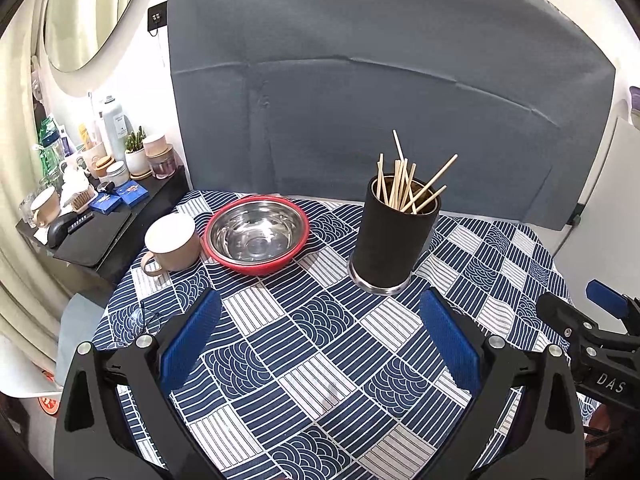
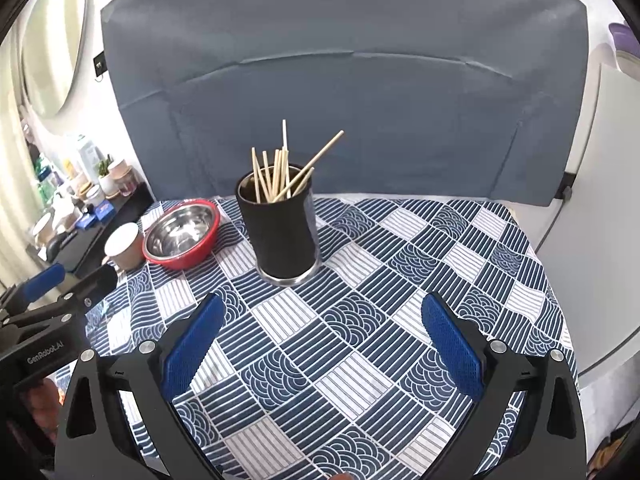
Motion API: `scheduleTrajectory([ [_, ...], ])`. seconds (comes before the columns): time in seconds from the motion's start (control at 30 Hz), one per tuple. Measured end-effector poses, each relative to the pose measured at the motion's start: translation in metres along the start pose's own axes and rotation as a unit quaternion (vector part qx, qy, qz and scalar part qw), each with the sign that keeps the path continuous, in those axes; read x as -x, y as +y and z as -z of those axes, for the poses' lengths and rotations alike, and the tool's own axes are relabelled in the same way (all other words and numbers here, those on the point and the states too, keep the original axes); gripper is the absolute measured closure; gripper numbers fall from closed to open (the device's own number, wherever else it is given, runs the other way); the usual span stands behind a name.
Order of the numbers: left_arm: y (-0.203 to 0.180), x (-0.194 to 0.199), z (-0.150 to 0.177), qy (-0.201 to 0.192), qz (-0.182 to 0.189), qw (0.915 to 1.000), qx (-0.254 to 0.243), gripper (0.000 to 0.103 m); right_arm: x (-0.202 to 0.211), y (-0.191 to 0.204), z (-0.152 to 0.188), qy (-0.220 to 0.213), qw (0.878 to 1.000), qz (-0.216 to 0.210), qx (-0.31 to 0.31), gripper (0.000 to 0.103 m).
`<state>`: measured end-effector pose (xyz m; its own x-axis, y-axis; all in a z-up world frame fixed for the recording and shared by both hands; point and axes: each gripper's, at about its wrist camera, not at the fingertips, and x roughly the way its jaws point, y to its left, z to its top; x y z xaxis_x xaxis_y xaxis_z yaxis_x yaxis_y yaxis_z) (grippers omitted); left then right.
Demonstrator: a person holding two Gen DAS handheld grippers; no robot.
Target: Organize utensils
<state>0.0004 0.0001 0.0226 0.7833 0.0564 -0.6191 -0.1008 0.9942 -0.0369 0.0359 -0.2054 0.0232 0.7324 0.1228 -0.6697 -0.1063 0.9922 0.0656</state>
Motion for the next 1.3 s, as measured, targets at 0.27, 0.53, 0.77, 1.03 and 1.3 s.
scheduleTrajectory([
  [0.27, -0.003, -0.001, 0.000, 0.003, -0.008, 0.9999, -0.010, 0.006, 0.000, -0.006, 0.002, -0.002, 1.000, 0.003, -0.014, 0.008],
  [0.53, -0.003, -0.005, 0.002, 0.012, -0.014, 0.9998, -0.010, 0.006, 0.000, -0.006, 0.002, 0.000, 1.000, -0.001, -0.013, 0.008],
  [0.77, -0.005, -0.007, 0.002, 0.017, -0.021, 0.9996, -0.012, 0.006, -0.004, -0.009, 0.002, 0.008, 1.000, -0.005, -0.017, 0.008],
  [1.03, -0.002, -0.011, 0.001, 0.024, -0.025, 0.9994, -0.008, 0.006, -0.008, -0.008, 0.000, 0.007, 1.000, -0.008, -0.012, 0.008],
  [1.3, -0.002, -0.013, 0.000, 0.024, -0.030, 0.9992, -0.008, 0.006, -0.010, -0.007, -0.002, 0.008, 1.000, -0.011, -0.011, 0.008],
])
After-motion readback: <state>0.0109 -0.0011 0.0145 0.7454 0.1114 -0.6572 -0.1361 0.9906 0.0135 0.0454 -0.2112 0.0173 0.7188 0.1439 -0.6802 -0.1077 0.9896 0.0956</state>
